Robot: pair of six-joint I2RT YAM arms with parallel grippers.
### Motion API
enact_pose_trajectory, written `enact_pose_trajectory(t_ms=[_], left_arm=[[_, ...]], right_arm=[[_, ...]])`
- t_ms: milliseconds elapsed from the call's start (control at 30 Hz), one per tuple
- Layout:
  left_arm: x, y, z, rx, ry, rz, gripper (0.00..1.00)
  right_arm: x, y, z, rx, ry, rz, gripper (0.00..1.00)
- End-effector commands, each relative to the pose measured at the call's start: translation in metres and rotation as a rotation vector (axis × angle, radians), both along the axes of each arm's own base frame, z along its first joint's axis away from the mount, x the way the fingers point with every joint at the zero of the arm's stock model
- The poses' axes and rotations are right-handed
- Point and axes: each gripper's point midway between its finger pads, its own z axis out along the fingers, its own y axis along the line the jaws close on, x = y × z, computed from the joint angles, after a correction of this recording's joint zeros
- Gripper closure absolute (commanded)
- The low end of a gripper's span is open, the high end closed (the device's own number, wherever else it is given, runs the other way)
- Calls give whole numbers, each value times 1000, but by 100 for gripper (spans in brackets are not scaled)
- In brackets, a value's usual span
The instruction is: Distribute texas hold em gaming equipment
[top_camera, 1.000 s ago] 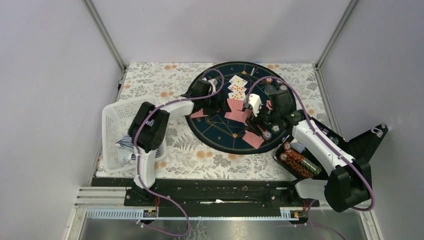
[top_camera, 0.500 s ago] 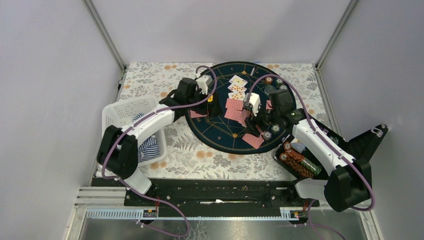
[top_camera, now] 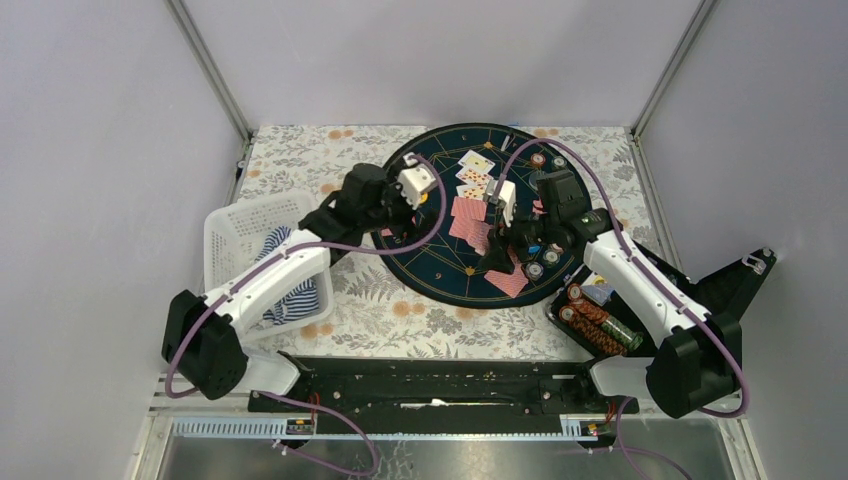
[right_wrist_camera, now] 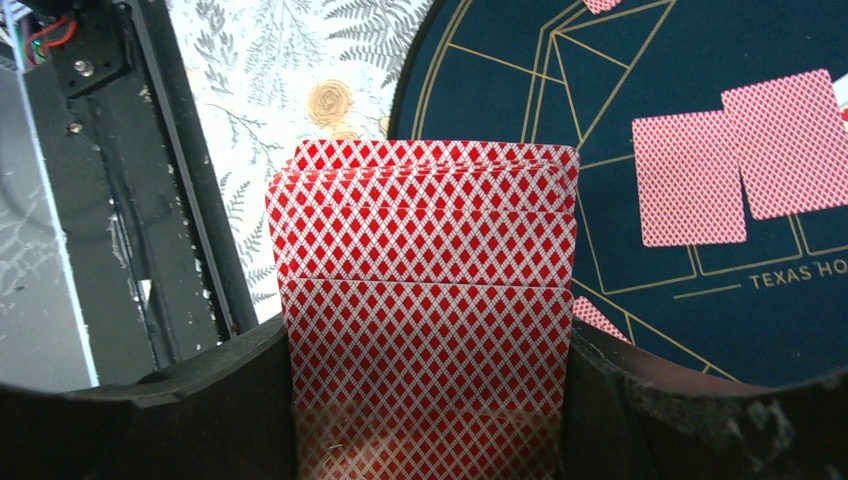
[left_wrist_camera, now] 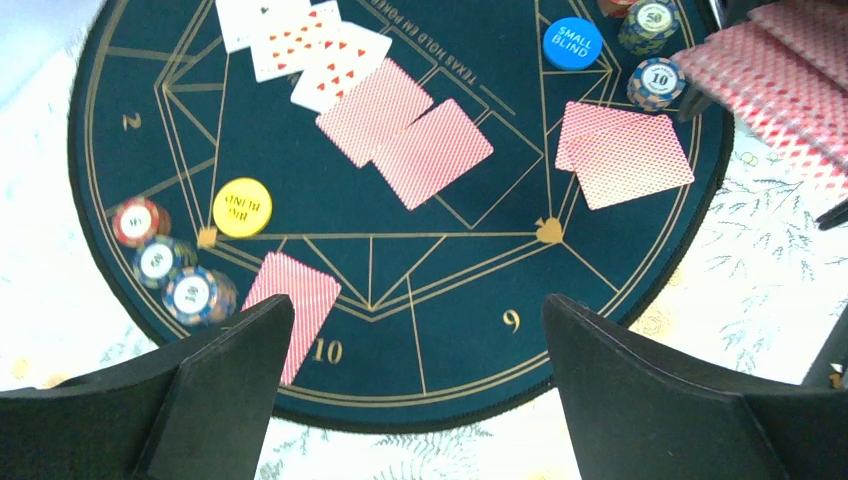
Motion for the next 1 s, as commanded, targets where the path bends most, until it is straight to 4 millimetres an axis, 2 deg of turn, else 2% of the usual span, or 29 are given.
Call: enact_pose_trajectory(t_ms=[0, 133, 300, 567, 967], left_arm=[[11, -24, 30, 49, -186, -19, 1], [19, -39, 35, 59, -253, -10, 1], [27, -48, 44, 82, -306, 13, 1], [22, -65, 39, 142, -340, 4, 1], [10, -86, 41, 131, -343, 9, 1]], right_arm=[[-11, 17, 27, 86, 8, 67, 100], [-16, 20, 31, 104, 17, 86, 100], [-23, 23, 28, 113, 43, 100, 100], [-28, 25, 28, 133, 51, 115, 100], [-25, 29, 35, 166, 53, 92, 100]])
